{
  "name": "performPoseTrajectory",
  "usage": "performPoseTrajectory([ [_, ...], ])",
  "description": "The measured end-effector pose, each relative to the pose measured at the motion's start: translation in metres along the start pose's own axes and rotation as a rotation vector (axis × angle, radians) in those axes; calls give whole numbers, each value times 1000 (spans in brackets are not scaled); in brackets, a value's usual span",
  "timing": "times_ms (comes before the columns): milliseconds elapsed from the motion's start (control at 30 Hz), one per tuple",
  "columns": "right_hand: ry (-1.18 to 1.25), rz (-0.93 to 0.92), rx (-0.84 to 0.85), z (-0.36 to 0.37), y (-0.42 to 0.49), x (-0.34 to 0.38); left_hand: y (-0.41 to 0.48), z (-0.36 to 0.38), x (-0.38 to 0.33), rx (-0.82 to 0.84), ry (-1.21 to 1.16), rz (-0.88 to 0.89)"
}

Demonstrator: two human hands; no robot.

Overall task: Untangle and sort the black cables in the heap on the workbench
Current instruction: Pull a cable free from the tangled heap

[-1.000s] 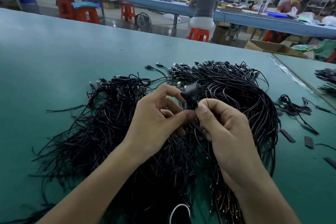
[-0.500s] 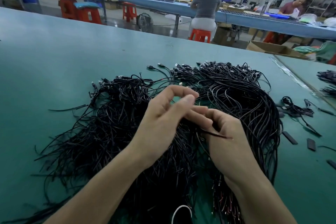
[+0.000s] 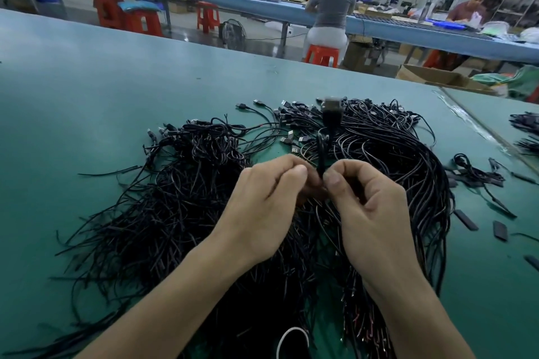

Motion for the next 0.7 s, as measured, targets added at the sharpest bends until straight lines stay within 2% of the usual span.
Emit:
performPoseTrajectory([
  [100,-51,-27,-19,0,0,2,1,1,4,44,-91,-94],
  [200,-21,-54,48,4,-1,10,3,-1,4,76,-176,-155],
  [333,-96,-50,156,11,-4,12,7,-7,-1,30,-564,-289],
  [567,-219,17,102,11,-5,-3,8,-10,-9,76,-748,-194],
  [700,-123,30,153,10,-3,-3,6,-5,-9,98,-732,-117],
])
Point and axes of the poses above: each hand's wrist, its own y-axis towards the middle knuckle, its own z-axis out of the palm, x = y × z, the point moved 2 cm from there along y, towards the middle knuckle, and after that the axes turned 2 degrees about x, right-handed, at the moved point
